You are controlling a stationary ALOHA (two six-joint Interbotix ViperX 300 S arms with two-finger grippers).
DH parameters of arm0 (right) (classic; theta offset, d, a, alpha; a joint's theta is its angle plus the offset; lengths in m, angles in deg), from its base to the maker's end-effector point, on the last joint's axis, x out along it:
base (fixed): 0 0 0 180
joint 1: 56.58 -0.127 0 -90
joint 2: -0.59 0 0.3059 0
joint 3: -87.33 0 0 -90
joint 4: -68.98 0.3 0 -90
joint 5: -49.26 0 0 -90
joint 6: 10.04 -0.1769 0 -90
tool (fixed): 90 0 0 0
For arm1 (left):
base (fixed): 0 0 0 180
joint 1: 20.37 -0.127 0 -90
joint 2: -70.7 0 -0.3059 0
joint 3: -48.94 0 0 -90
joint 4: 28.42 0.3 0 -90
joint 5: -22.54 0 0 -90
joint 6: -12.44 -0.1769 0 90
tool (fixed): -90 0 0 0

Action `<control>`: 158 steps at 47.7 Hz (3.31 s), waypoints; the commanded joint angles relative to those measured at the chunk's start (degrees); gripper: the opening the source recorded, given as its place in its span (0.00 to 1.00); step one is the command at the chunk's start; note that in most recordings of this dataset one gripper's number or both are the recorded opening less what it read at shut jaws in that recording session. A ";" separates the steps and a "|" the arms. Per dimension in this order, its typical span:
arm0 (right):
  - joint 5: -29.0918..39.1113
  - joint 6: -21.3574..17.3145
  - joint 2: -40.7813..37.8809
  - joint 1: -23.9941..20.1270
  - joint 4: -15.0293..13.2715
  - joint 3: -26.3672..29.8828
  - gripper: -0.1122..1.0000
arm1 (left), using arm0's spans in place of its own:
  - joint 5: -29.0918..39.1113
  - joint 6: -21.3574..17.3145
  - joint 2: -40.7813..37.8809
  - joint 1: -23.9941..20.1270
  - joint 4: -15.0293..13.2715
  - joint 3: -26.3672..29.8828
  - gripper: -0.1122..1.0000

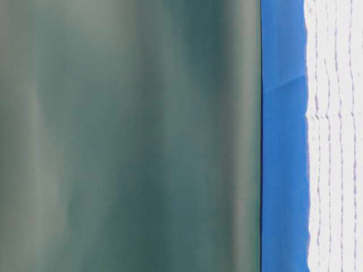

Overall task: Fold the blue towel.
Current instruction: 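Grasp the two far corners of the white striped towel with both grippers, then pull the far edge toward the near edge, folding the towel in half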

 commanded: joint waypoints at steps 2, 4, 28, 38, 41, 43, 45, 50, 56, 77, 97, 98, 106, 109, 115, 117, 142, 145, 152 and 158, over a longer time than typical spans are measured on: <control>0.09 -0.35 -0.88 0.97 0.62 2.46 0.21 | 1.05 0.18 -0.79 0.00 -2.20 0.97 0.10; 0.88 -0.53 -1.41 1.49 1.05 2.99 0.21 | 1.23 0.00 -0.97 -0.35 -2.29 0.88 0.10; 10.11 -0.97 -18.11 17.40 4.13 4.75 0.22 | 1.49 -0.53 -19.69 -14.85 -2.20 1.41 0.11; 9.05 -0.97 -27.25 21.80 4.22 4.39 0.38 | 0.53 -0.53 -29.09 -19.07 -2.29 2.46 0.28; 8.09 -0.97 -30.15 23.20 4.22 4.13 0.52 | -0.35 -0.53 -31.64 -20.13 -2.29 2.55 0.43; 7.12 -0.97 -31.99 23.99 4.22 4.04 0.61 | -1.23 -0.53 -33.31 -20.83 -2.20 2.64 0.52; 6.06 -0.97 -33.75 24.70 4.22 3.87 0.68 | -2.37 -0.62 -34.98 -21.45 -2.20 2.55 0.61; 2.90 -0.88 -37.88 26.28 4.22 3.60 0.76 | -6.77 -0.70 -40.17 -22.85 -2.20 2.29 0.74; -1.58 -0.88 -42.45 27.69 4.22 3.16 0.73 | -11.07 -0.70 -46.14 -24.26 -2.20 2.46 0.72; -8.70 -0.79 -54.14 29.00 4.22 3.78 0.72 | -14.41 -0.70 -59.06 -26.02 -2.20 5.01 0.70; -9.14 -0.70 -55.90 28.48 3.96 3.96 0.27 | -12.66 -0.62 -59.59 -25.75 -2.20 5.01 0.15; -9.14 -0.70 -55.90 28.48 3.96 3.87 0.27 | -12.66 -0.62 -59.59 -25.75 -2.20 5.01 0.15; -8.79 -0.70 -55.28 28.39 3.96 3.96 0.26 | -12.66 -0.70 -58.89 -25.58 -2.20 5.10 0.15; -8.70 -0.70 -54.14 28.39 3.96 3.87 0.26 | -12.39 -0.70 -57.48 -25.66 -2.20 5.10 0.15; -7.21 -0.79 -50.71 28.30 3.96 3.60 0.26 | -10.11 -0.70 -53.88 -25.05 -2.20 5.19 0.15; -6.15 -0.79 -49.22 28.21 3.96 3.52 0.26 | -9.23 -0.70 -52.82 -24.70 -2.20 5.10 0.15; 3.43 -2.99 -38.32 17.58 9.76 0.79 0.26 | -5.10 1.76 -43.24 -11.95 -2.20 2.11 0.15; 3.69 -3.69 -37.00 15.38 11.07 0.00 0.26 | -5.10 2.90 -42.10 -9.23 -2.20 1.41 0.15; 3.87 -5.89 -33.66 9.76 14.06 -1.58 0.26 | -5.10 5.71 -40.43 -3.78 -2.29 0.26 0.15; 4.04 -7.56 -31.55 4.92 16.61 -2.20 0.26 | -5.01 8.70 -39.55 0.97 -2.29 -0.18 0.15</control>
